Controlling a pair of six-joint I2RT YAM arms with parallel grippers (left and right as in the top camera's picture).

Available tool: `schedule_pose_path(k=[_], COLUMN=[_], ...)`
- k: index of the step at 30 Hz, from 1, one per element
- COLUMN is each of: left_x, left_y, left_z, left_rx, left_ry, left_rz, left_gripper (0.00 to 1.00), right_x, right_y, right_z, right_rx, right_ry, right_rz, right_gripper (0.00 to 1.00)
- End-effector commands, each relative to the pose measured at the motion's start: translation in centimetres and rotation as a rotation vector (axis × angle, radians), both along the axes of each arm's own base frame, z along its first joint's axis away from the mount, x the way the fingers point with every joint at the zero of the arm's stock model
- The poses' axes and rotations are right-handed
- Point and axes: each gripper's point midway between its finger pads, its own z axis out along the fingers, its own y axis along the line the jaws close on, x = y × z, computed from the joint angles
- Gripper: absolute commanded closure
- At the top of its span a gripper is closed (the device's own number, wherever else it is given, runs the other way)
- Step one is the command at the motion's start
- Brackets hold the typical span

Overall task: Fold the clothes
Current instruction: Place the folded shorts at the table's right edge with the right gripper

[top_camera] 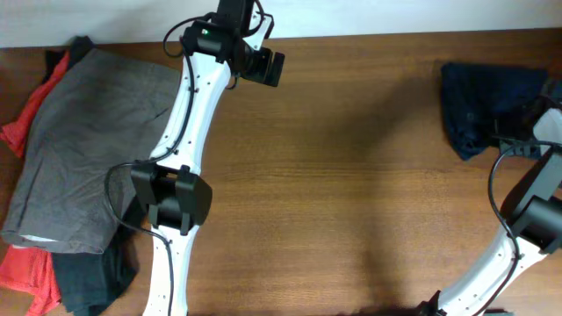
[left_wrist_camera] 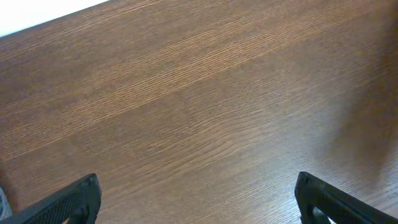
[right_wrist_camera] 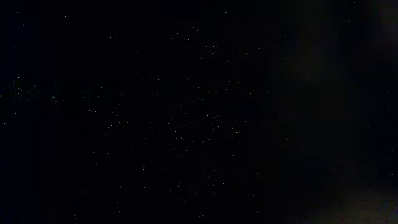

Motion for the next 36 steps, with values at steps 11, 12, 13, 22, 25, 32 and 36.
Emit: schedule_pose_path(k=[11,12,13,22,25,32,36], left_x=[0.2,0.2,0.2,0.2,0.3,0.3,0.3], left_y=[-0.6,-0.6,-0.6,-0.6,-0.6,-0.7,-0.7], left_z=[0.2,0.2,0.2,0.2,0.3,0.3,0.3], left_rx=[0.004,0.004,0.004,0.003,0.002,0.002,0.002], left_ry=[-0.019,-0.019,-0.019,-0.022,-0.026,-0.026,-0.026], left_rz=[-0.021,-0.021,-0.021,-0.021,-0.021,-0.023,-0.023], left_gripper=[0.01,0.01,0.01,0.01,0.01,0.01,0.01], right_x=[-0.1,-0.1,-0.2,-0.2,0.5,0.3,-0.1], right_y=[0.7,0.6,0.6,0.7,1.3,1.5,1.4], right_z=[-2.6,-2.6,-2.6,-2.6,-2.4,-2.5,-1.6], right_rx=[-0.142,-0.153,-0.158,-0.2,-0.203,-0.204,-0.185], right_ry=[0.068,0.071,0.077,0.079,0.037,0.044,0.049], right_rz=[0.388,0.414,0.428,0.575,0.658,0.681,0.634], right_gripper=[0.96,0.96,0.96,0.96,0.96,0.25,0.01])
